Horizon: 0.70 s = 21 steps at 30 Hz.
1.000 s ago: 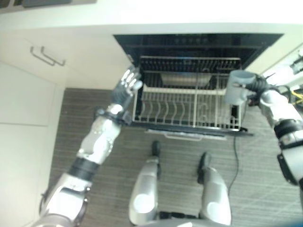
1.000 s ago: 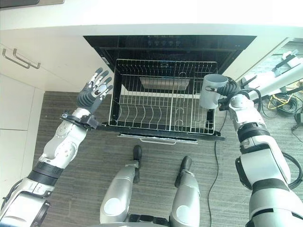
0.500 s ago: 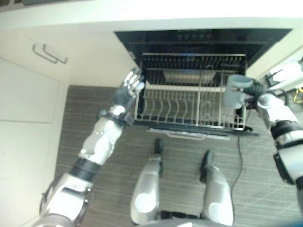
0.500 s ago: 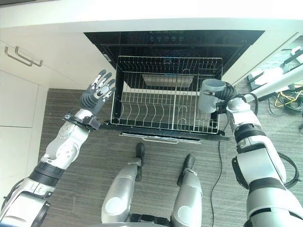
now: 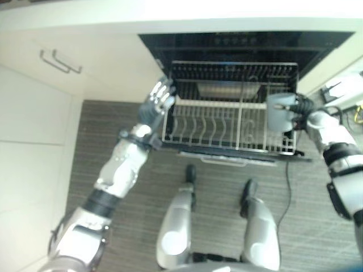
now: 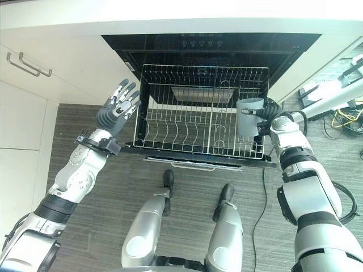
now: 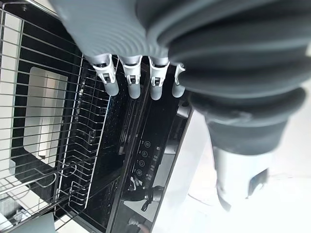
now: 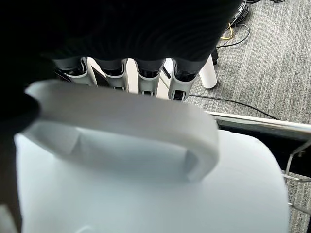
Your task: Place the dishes in the dishwasher.
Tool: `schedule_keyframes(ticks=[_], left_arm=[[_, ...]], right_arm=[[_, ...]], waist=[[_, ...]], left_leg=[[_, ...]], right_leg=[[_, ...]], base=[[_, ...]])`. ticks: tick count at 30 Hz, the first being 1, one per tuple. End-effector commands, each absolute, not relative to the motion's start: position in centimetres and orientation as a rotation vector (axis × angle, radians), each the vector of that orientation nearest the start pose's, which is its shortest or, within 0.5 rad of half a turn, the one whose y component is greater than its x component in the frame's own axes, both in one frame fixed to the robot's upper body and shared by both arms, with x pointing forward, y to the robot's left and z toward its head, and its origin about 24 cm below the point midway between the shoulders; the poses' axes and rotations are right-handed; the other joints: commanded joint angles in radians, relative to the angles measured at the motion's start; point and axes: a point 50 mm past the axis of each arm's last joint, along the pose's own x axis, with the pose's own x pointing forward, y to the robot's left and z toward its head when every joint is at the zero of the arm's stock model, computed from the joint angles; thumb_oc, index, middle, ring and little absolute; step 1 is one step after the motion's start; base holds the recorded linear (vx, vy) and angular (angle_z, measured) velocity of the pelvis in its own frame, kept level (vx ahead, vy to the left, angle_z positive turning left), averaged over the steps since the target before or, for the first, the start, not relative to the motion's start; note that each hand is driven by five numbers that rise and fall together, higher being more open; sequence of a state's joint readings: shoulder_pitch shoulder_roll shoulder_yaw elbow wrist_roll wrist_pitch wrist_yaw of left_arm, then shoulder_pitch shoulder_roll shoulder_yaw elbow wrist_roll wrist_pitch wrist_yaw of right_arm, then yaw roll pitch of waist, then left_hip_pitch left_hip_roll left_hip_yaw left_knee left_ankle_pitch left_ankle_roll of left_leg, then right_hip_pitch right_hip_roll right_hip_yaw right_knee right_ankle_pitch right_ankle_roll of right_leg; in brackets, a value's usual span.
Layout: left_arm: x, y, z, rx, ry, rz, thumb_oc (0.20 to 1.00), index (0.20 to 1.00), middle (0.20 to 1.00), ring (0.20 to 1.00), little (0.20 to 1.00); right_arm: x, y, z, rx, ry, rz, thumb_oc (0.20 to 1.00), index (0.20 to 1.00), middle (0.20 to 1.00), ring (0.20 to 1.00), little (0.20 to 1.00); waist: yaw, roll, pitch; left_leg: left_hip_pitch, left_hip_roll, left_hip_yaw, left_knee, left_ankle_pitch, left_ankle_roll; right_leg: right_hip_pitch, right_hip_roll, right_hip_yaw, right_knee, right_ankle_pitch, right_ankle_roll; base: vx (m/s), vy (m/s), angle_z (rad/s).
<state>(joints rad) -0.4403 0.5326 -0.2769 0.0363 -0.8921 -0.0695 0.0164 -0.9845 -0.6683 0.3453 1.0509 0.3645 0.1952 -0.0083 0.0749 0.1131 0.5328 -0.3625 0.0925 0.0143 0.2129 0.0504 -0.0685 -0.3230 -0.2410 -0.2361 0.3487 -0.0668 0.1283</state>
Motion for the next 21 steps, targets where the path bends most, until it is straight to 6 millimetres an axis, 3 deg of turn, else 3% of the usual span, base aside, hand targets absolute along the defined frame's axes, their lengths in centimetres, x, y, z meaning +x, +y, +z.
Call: schedule_keyframes(ticks=[1,14,18,21], left_arm=[[30.5,15.3,18.2,-0.341,-0.400,-0.409,1.000,1.000,1.000,1.000,1.000],[29.5,16.2,17.4,-0.337,-0.418,-0.356,1.000,1.000,1.000,1.000,1.000],[28.9,16.5,16.9,-0.343,-0.434,-0.330,1.000,1.000,1.000,1.000,1.000],[28.0,17.1,16.9,-0.345,-0.484,-0.307,1.000,1.000,1.000,1.000,1.000]], right_arm=[[39.1,-29.1,18.2,-0.434,0.152,-0.269,1.000,1.000,1.000,1.000,1.000],[37.8,-27.8,20.9,-0.321,-0.119,-0.309,1.000,1.000,1.000,1.000,1.000],[36.4,-27.3,20.4,-0.222,-0.173,-0.307,1.000,1.000,1.000,1.000,1.000],[34.7,-26.5,18.5,-0.157,-0.181,-0.280,1.000,1.000,1.000,1.000,1.000]], waist=[[0.005,-0.022,-0.018],[-0.021,-0.053,-0.054],[-0.040,-0.066,-0.073],[-0.061,-0.078,-0.093]], left_leg=[[0.043,0.033,0.040,0.087,-0.185,-0.036],[0.084,0.059,0.059,0.087,-0.193,-0.036],[0.093,0.070,0.067,0.087,-0.193,-0.033],[0.103,0.077,0.075,0.087,-0.196,-0.030]], right_leg=[[-0.027,-0.001,0.040,-0.049,0.013,0.039],[0.013,0.019,0.052,-0.049,-0.007,0.031],[0.022,0.029,0.061,-0.049,-0.012,0.025],[0.032,0.037,0.072,-0.049,-0.019,0.020]], base=[[-0.04,-0.025,0.01],[0.01,-0.002,-0.03],[0.04,0.011,-0.05],[0.07,0.036,-0.09]])
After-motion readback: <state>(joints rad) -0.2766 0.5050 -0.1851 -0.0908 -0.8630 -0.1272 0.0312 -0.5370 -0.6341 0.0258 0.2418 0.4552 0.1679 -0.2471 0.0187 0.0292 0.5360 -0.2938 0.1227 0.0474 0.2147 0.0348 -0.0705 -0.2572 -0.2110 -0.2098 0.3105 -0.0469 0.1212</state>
